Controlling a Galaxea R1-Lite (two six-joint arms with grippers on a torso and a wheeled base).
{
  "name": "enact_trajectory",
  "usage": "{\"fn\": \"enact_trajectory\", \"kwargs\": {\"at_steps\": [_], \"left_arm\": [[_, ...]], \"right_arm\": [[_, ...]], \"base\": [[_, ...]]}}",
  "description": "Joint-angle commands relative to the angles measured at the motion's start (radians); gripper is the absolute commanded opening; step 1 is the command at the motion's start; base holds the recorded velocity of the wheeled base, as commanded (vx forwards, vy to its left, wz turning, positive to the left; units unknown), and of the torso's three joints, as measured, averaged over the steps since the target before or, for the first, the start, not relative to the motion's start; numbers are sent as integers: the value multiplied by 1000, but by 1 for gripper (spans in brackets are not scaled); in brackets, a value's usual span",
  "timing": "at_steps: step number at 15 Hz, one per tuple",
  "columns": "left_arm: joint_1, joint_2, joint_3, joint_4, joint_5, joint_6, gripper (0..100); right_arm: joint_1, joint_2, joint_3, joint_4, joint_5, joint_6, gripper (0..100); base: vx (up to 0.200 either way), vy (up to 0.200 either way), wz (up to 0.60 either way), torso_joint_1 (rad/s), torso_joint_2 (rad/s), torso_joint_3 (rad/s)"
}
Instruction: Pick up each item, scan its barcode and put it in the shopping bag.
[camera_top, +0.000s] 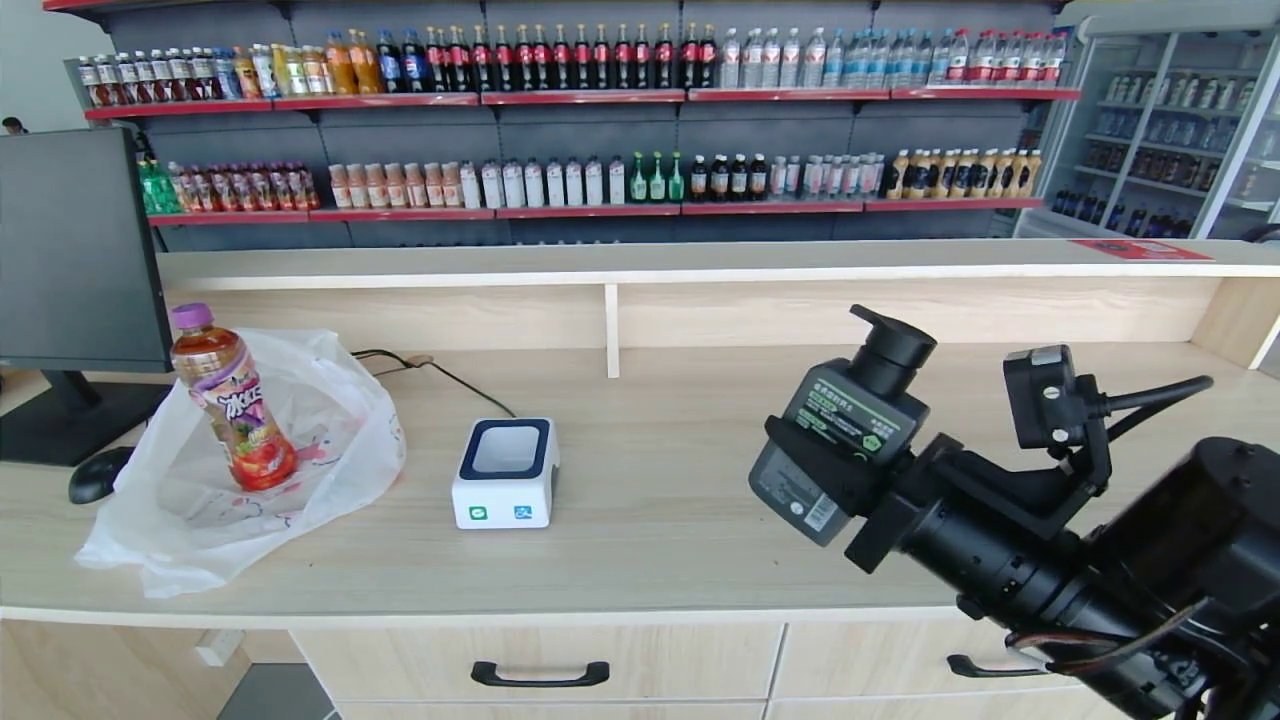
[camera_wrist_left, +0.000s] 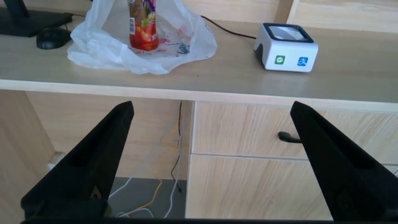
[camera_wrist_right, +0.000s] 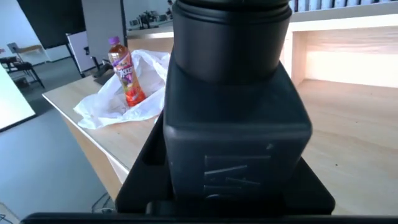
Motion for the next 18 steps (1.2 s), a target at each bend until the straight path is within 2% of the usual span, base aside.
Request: {"fn": "enact_trajectory", "kwargs": {"at_steps": [1, 4, 8, 11, 13, 16, 18], "left_arm": [[0, 0, 0, 0, 0, 0, 100], [0, 0, 0, 0, 0, 0, 100], [-1, 0, 0, 0, 0, 0, 100], [0, 0, 0, 0, 0, 0, 100], [0, 0, 0, 0, 0, 0, 100], [0, 0, 0, 0, 0, 0, 100], [0, 0, 0, 0, 0, 0, 100]], "right_arm": [[33, -22, -5, -1, 24, 69, 0], [41, -27, -19, -1, 26, 174, 0], [95, -70, -33, -1, 26, 315, 0], [107, -76, -46, -1, 26, 459, 0], [119, -90, -54, -1, 27, 477, 0], [227, -132, -63, -1, 27, 505, 0], [254, -139, -56, -1, 27, 505, 0]], "base": [[0, 0, 0, 0, 0, 0], [0, 0, 0, 0, 0, 0], [0, 0, 0, 0, 0, 0], [0, 0, 0, 0, 0, 0], [0, 0, 0, 0, 0, 0], [0, 0, 0, 0, 0, 0], [0, 0, 0, 0, 0, 0]]}}
